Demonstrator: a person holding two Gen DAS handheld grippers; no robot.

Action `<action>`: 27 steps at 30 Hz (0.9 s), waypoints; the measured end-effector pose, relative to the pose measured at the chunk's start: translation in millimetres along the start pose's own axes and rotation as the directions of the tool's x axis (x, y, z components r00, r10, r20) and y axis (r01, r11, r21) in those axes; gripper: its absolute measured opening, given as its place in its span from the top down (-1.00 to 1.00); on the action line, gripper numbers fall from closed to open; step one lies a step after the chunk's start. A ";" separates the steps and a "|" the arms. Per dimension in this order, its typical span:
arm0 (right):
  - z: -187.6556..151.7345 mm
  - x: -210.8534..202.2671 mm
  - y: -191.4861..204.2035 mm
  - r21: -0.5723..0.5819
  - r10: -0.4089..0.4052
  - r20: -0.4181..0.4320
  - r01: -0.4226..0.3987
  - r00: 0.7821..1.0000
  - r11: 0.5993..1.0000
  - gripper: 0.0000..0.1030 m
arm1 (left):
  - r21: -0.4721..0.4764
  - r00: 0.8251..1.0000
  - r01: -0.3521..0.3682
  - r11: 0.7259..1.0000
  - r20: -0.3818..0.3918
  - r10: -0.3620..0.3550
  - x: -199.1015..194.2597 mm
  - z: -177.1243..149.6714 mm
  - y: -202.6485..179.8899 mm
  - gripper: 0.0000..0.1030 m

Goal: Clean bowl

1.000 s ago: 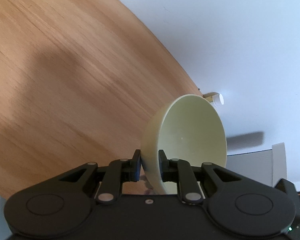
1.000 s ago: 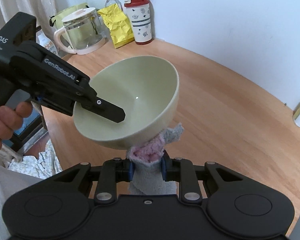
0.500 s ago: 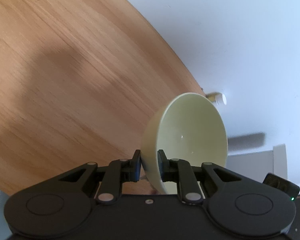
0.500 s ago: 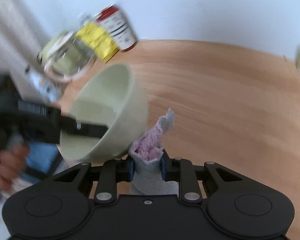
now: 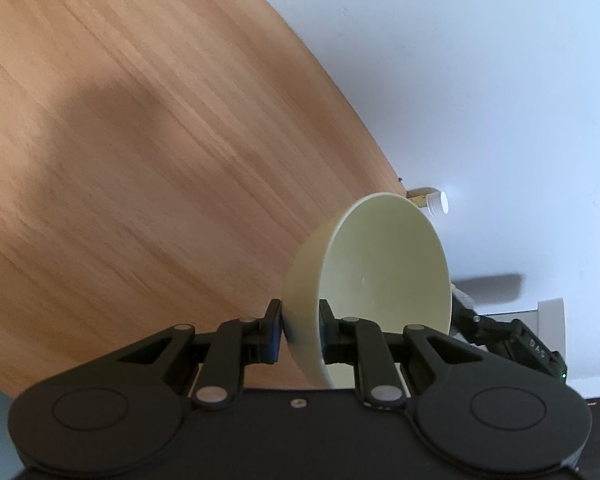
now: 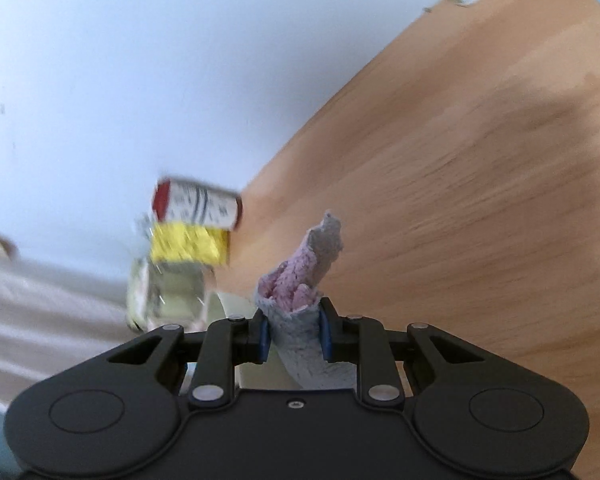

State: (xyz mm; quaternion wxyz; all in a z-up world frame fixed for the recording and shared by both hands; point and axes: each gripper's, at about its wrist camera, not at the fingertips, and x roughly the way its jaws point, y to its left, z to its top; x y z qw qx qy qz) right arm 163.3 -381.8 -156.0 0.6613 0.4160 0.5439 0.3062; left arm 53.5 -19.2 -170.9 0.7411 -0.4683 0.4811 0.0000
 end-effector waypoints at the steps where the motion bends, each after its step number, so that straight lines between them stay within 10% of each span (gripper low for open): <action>1: 0.8 -1.7 -2.2 0.033 0.017 0.008 -0.017 1.000 0.999 0.50 | 0.000 1.000 -0.001 1.000 -0.001 0.001 0.5 0.5 0.2 0.70; 12: 0.8 0.3 -12.4 0.203 0.108 0.047 -0.115 0.993 0.972 0.53 | 0.001 1.000 -0.017 1.000 -0.006 0.017 -0.9 4.4 3.4 0.69; 27: -4.2 24.4 -40.9 0.308 0.046 -0.012 -0.040 0.999 0.950 0.57 | -0.006 0.999 -0.032 0.999 0.001 0.032 -6.4 4.9 3.5 0.69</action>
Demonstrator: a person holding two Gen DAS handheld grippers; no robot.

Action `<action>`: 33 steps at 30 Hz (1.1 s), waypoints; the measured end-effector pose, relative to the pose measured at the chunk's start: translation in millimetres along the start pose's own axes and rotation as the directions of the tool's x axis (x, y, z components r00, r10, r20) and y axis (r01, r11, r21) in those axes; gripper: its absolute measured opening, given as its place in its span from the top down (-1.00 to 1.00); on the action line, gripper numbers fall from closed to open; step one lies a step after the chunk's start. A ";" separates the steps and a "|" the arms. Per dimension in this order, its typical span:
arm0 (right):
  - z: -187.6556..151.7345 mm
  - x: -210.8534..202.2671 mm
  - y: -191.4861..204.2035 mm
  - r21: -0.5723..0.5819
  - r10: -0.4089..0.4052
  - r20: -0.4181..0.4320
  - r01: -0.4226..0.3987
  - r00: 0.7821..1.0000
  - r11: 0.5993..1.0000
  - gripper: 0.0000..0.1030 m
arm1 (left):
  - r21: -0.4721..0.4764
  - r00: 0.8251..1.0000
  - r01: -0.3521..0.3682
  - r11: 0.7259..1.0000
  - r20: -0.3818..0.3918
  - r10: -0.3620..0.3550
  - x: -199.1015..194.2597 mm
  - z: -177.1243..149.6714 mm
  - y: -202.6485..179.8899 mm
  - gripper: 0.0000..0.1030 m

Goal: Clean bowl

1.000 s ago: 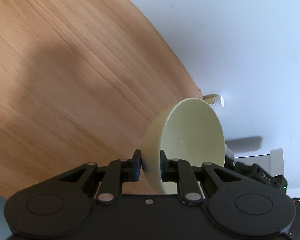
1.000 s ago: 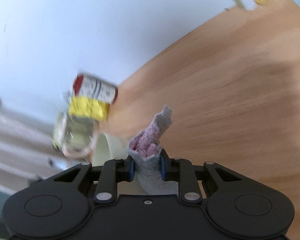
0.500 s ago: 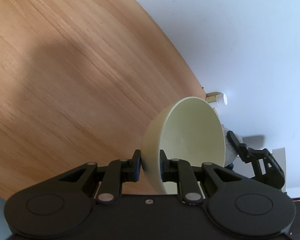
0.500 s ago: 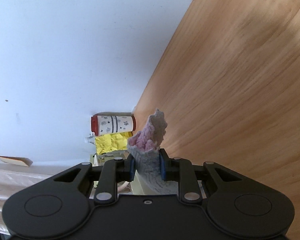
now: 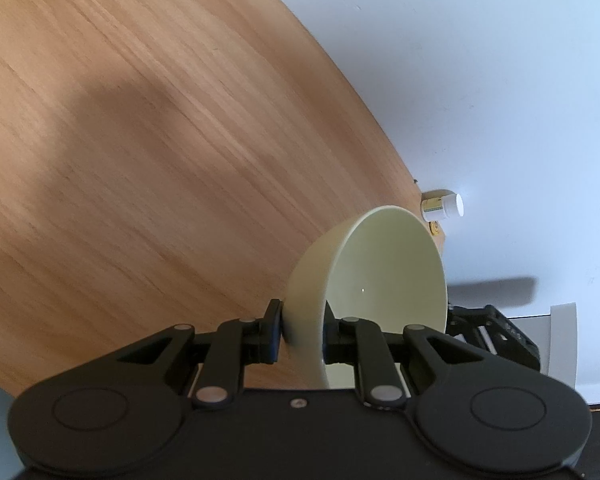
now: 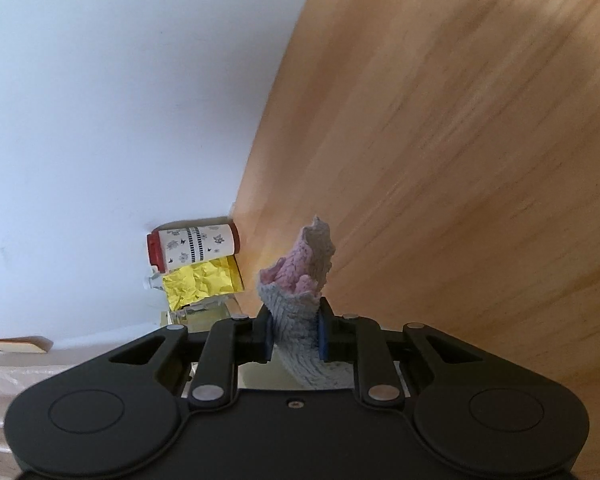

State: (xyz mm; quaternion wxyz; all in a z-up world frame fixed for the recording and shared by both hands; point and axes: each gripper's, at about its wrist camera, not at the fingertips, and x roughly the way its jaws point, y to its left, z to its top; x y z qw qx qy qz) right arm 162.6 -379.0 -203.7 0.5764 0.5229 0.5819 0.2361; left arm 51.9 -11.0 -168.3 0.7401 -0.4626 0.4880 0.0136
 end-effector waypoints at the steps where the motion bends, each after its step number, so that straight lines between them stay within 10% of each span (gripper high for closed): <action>1: -0.1 2.1 -1.5 -0.001 -0.007 -0.005 0.007 1.000 1.000 0.57 | -0.001 1.000 0.000 1.000 0.000 0.000 -0.1 0.0 -0.1 0.69; 33: 20.8 -14.5 20.0 -0.141 0.023 -0.048 -0.030 0.999 0.990 0.57 | 0.077 0.996 -0.068 0.995 -0.050 0.072 14.7 -1.9 -18.1 0.77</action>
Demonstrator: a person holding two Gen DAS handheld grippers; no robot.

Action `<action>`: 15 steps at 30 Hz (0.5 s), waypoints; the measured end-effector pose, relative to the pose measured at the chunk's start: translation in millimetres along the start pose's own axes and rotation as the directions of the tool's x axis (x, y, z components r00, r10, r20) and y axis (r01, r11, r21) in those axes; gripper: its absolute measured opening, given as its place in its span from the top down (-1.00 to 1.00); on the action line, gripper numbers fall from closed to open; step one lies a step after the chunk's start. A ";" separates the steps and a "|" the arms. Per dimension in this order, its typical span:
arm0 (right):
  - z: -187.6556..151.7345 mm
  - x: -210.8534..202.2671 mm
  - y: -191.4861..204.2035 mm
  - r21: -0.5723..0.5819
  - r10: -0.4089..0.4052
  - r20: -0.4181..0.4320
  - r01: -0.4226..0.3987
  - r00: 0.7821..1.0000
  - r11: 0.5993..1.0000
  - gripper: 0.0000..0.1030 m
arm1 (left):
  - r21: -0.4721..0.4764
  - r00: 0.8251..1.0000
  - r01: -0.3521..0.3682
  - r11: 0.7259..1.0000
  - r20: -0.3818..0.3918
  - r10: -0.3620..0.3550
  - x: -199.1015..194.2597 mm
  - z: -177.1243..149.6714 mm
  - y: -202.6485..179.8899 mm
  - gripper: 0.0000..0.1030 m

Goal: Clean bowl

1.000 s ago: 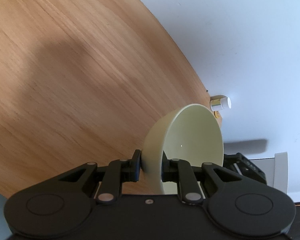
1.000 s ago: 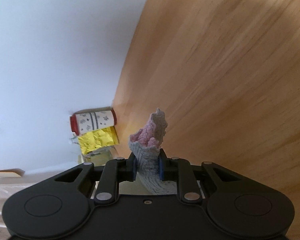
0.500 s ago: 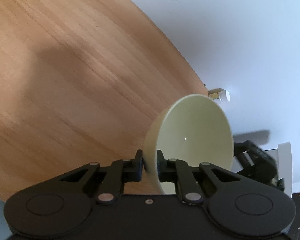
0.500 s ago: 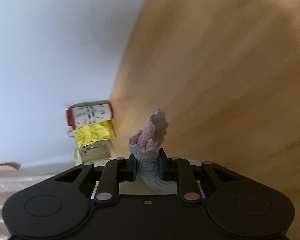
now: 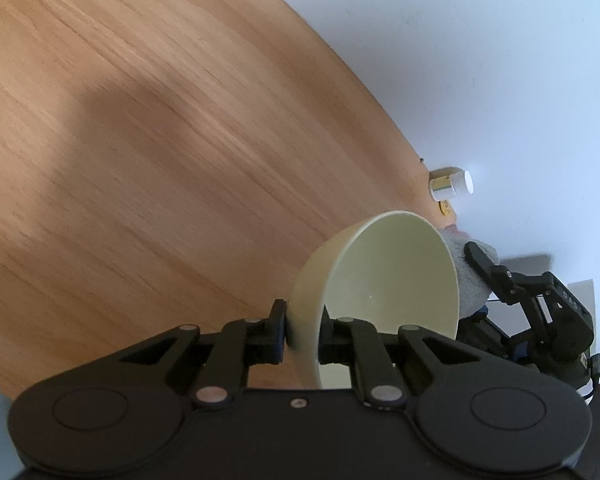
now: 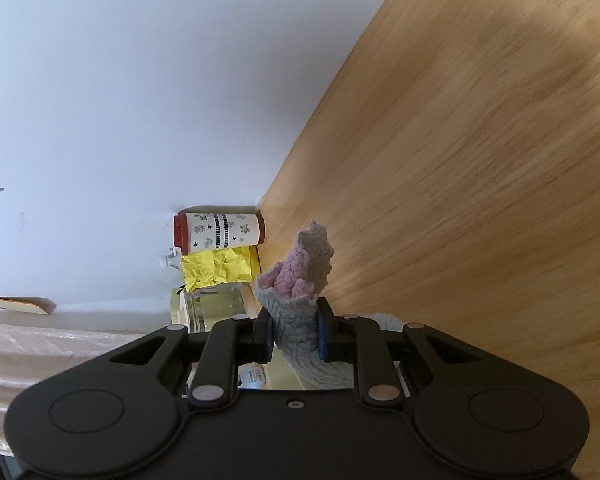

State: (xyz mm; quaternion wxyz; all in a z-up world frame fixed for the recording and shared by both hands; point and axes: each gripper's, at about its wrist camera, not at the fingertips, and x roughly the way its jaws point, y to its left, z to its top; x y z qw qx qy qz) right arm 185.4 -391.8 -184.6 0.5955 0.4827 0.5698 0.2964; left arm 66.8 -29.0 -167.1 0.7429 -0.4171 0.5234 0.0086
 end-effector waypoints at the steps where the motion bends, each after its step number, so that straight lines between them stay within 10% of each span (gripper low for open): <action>1: 0.0 1.0 -2.6 0.000 -0.005 -0.005 0.005 1.000 1.000 0.57 | 0.004 1.000 0.004 1.000 -0.001 -0.004 0.5 -0.1 -0.3 0.77; 15: -8.8 35.2 -42.8 0.063 -0.115 -0.109 0.122 0.987 0.991 0.57 | 0.119 0.997 -0.041 0.992 -0.055 0.048 5.2 4.8 -11.5 0.76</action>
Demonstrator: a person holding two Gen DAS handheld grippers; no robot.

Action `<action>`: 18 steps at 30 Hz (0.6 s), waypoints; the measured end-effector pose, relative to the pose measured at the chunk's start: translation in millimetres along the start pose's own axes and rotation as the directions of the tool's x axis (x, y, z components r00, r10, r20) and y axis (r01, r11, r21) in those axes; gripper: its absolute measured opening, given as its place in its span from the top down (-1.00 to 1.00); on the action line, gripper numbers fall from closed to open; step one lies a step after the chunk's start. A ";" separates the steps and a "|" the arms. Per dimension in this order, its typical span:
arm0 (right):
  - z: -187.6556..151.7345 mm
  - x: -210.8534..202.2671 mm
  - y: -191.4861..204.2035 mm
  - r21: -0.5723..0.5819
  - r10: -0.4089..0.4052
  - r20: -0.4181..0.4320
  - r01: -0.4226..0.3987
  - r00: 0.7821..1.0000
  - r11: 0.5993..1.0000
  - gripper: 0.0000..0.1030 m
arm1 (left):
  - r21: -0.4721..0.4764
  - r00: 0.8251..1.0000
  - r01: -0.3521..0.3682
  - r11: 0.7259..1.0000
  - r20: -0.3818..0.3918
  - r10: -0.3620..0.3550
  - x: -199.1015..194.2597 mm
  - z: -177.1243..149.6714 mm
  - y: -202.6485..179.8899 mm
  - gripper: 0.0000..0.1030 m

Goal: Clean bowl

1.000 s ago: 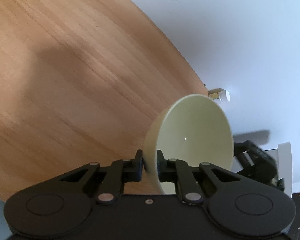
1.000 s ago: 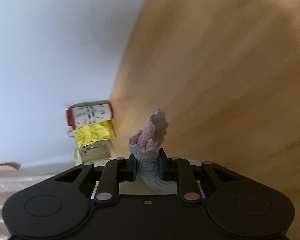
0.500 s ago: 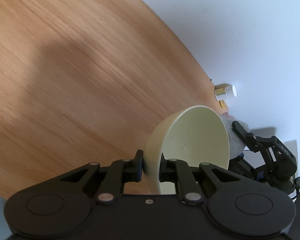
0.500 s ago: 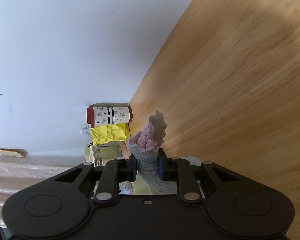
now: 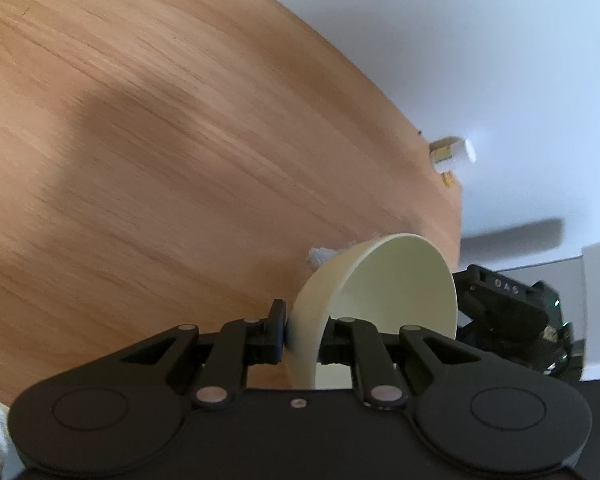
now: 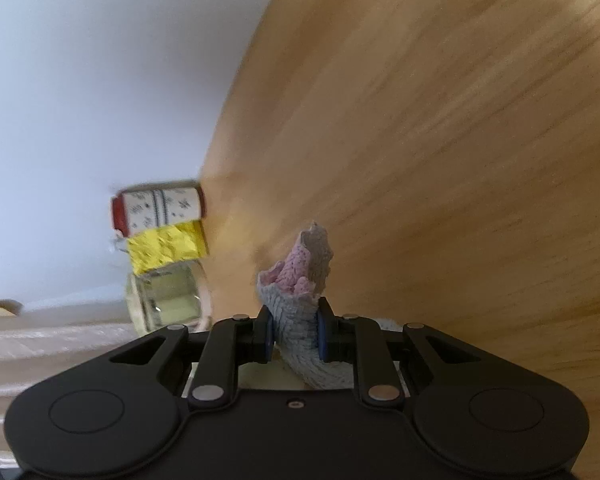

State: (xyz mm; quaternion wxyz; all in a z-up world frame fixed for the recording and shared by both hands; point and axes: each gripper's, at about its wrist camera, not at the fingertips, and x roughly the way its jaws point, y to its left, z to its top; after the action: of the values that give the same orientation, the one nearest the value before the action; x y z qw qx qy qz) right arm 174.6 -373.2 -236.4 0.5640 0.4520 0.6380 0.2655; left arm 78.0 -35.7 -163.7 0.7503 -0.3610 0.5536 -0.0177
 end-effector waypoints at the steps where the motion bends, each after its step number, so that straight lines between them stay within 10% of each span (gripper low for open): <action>1: 0.4 0.4 1.2 -0.008 -0.004 -0.005 0.004 1.000 1.000 0.57 | 0.006 1.000 -0.001 1.000 -0.003 0.001 -0.2 -0.3 -0.4 0.77; 18: 12.3 -31.3 43.3 -0.133 0.064 -0.009 -0.064 0.998 0.989 0.57 | 0.045 1.000 -0.011 0.999 -0.014 0.012 7.7 0.2 -8.0 0.76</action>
State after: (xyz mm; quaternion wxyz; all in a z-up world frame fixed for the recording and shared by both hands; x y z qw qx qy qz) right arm 197.0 -383.2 -187.4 0.5828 0.4328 0.6053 0.3265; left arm 84.1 -44.8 -165.5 0.7544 -0.3407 0.5604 -0.0282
